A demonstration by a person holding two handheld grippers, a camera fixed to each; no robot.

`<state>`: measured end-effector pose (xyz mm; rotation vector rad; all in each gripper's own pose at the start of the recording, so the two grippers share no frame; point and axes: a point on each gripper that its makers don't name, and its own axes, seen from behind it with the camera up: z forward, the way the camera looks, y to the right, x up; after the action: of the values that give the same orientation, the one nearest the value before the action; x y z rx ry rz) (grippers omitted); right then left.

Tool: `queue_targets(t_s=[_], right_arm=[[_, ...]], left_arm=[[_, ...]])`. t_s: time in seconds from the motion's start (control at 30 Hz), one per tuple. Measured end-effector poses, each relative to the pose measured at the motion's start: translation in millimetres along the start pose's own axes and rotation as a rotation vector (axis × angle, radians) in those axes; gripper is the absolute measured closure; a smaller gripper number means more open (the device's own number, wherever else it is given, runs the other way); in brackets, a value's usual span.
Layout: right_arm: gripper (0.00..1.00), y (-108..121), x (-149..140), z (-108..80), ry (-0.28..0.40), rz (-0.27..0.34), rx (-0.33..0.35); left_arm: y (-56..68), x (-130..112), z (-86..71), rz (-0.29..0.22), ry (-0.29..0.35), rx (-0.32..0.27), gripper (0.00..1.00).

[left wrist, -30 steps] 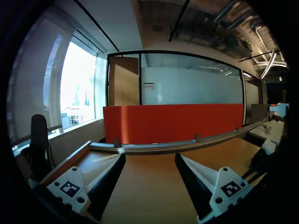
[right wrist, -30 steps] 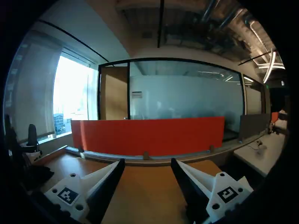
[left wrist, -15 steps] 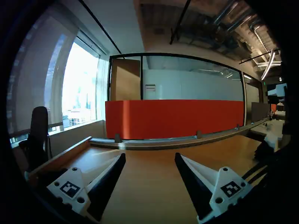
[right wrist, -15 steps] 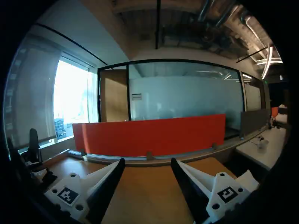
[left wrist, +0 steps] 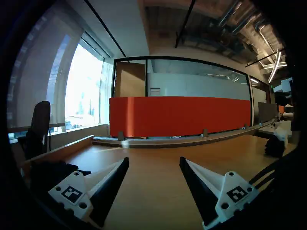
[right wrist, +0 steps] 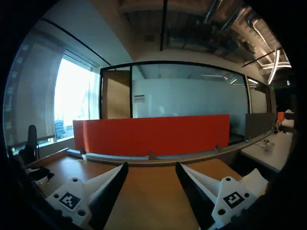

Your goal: Fold towel

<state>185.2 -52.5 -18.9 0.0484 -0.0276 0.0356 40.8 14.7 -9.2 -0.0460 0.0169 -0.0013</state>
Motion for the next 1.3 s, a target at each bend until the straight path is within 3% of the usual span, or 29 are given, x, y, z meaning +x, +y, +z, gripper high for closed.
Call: queue_targets(t_s=[0.5, 1.3], right_arm=[[0.05, -12, -27, 3.4, -0.019, -0.011, 0.015], [0.05, -10, -21, 6.7, -0.014, -0.018, 0.01]], left_arm=[[-7.4, -39, 4.3, 0.0, -0.012, 0.015, 0.02], [-12.3, -39, 7.2, 0.0, -0.017, 0.03, 0.02]])
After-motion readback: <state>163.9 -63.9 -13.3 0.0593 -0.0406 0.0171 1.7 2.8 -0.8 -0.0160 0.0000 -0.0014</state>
